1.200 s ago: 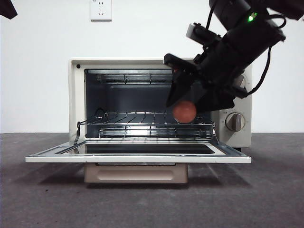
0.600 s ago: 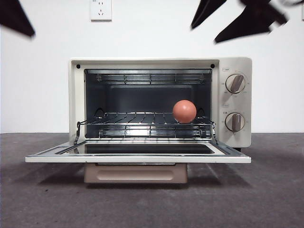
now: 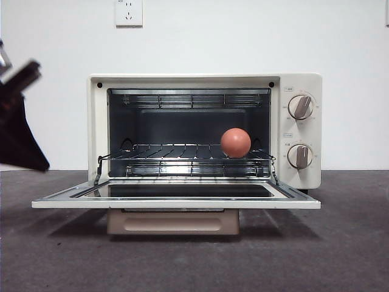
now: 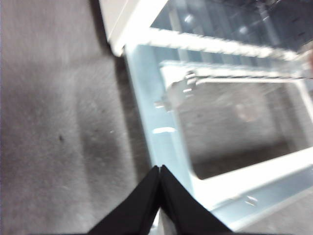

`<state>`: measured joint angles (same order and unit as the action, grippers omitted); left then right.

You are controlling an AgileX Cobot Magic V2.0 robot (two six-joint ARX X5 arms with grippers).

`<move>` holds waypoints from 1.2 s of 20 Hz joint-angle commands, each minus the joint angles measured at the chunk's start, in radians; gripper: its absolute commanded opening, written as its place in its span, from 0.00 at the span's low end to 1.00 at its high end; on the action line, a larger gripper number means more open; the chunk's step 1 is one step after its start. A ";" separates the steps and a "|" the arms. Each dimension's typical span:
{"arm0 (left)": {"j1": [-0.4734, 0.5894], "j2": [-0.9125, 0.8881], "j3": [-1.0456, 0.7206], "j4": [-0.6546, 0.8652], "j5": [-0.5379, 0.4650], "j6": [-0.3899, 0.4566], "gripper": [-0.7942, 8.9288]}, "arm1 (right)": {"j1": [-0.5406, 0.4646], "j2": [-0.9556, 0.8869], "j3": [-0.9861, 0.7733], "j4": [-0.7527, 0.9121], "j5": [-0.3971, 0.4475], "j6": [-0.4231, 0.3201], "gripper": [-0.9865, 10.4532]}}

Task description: Eggoven

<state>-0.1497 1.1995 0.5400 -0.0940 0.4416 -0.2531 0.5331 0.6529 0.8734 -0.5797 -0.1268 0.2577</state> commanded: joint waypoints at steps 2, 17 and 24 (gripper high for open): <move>0.008 0.142 0.006 0.085 0.012 -0.004 0.09 | 0.008 -0.036 0.019 -0.029 0.004 -0.013 0.34; 0.021 0.392 0.007 0.260 0.294 -0.018 0.09 | 0.008 -0.068 0.019 -0.071 0.039 -0.007 0.34; 0.130 0.391 0.007 0.346 0.547 -0.085 0.09 | 0.008 -0.068 0.019 -0.080 0.053 -0.007 0.34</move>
<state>-0.0151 1.5784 0.5392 0.2283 0.9581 -0.3202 0.5339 0.5819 0.8734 -0.6685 -0.0761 0.2581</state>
